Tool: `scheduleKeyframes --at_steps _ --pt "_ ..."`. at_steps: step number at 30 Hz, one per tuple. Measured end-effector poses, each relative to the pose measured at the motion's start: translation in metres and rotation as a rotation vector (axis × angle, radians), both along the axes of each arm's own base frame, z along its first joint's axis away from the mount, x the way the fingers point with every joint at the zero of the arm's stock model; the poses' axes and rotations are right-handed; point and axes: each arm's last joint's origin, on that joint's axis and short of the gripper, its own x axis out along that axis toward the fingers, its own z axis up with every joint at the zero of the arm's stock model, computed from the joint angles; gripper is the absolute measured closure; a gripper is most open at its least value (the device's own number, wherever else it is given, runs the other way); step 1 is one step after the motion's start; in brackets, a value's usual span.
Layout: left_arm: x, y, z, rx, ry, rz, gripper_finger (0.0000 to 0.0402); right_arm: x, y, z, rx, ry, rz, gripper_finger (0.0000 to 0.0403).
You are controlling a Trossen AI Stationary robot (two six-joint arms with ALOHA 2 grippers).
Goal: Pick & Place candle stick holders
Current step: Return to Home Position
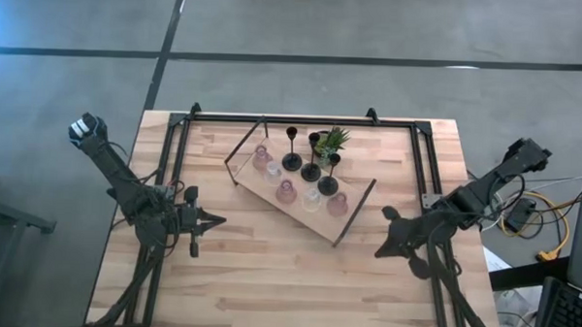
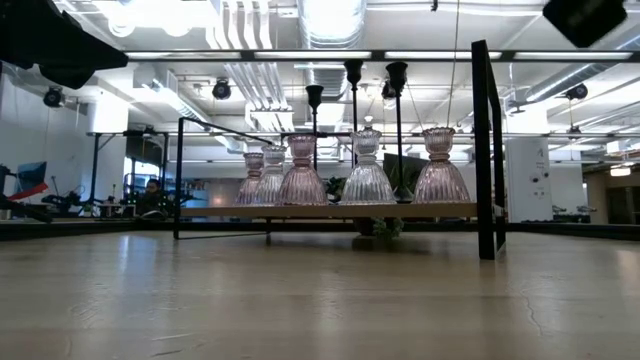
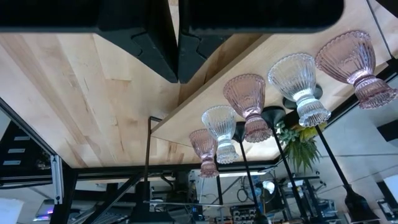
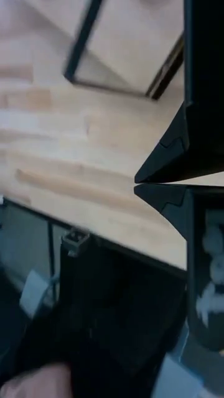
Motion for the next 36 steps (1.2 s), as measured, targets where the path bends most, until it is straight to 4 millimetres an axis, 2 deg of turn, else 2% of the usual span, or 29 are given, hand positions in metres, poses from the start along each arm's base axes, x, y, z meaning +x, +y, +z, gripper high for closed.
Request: scheduleKeyframes --at_steps 6,13,22,36 --pt "0.0 0.0 0.0 0.0 0.0 0.0 0.0388 -0.005 -0.009 -0.042 0.1 -0.096 0.025 0.0395" --pt "0.0 0.0 0.0 0.0 0.0 0.0 0.0388 0.004 -0.039 -0.076 0.189 -0.174 0.004 0.0395" --pt "0.0 0.0 0.0 0.0 0.0 0.0 0.0388 -0.001 -0.075 -0.099 0.196 -0.176 -0.056 0.0395" --pt "0.0 0.0 0.0 0.001 0.001 0.0 0.0388 -0.029 -0.094 -0.132 0.034 -0.316 -0.212 0.0394"
